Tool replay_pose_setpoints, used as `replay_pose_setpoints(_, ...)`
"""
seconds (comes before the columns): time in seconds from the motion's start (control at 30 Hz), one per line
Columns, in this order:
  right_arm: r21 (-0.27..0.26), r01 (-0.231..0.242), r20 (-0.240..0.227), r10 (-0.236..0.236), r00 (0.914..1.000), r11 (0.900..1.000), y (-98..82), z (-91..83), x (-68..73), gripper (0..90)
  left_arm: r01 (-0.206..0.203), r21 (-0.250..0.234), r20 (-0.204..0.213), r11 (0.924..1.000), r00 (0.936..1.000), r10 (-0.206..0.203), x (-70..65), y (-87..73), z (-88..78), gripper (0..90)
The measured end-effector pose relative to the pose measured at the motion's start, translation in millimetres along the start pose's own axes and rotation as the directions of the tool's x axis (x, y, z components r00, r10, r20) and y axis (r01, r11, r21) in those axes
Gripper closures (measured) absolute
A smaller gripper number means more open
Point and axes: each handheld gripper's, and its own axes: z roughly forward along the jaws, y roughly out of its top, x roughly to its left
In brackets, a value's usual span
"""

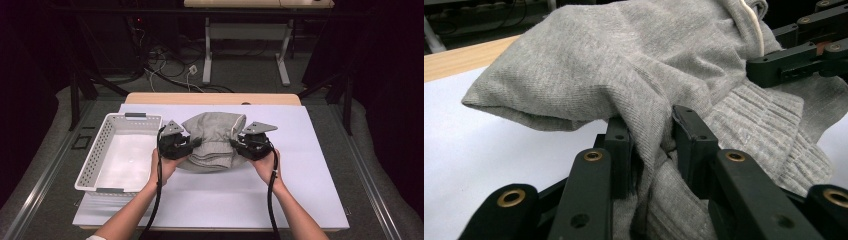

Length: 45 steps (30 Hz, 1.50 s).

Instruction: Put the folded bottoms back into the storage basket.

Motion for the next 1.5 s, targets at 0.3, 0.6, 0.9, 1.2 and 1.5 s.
replay_pose_setpoints(0.3, -0.012, 0.007, 0.000, -0.007, 1.0000, 1.000, 2.8, -3.3, 2.4, 71.9, -0.011, -0.009, 0.005, 0.9999, 0.9999, 0.011, -0.3, 3.3, -4.9, 71.3)
replay_pose_setpoints(0.6, -0.021, 0.012, -0.003, -0.012, 0.9999, 1.000, 4.6, -5.0, 4.6, 71.9, -0.021, -0.013, 0.003, 0.9997, 0.9998, 0.021, -0.9, 4.9, -8.2, 71.3)
replay_pose_setpoints(0.9, -0.021, 0.017, -0.008, -0.017, 0.9998, 1.000, 5.0, -3.9, 7.1, 71.9, -0.026, -0.008, 0.002, 0.9996, 0.9997, 0.026, -0.5, 4.5, -11.8, 71.3)
replay_pose_setpoints(1.2, -0.021, 0.021, -0.015, -0.021, 0.9997, 1.000, 5.4, -2.8, 9.6, 71.9, -0.028, -0.005, 0.000, 0.9996, 0.9996, 0.028, -0.4, 3.3, -15.1, 71.3)
replay_pose_setpoints(1.5, -0.019, 0.031, -0.019, -0.031, 0.9993, 0.999, 6.1, -0.8, 13.5, 72.0, -0.028, -0.001, -0.004, 0.9996, 0.9996, 0.028, 0.8, 1.7, -17.2, 71.2)
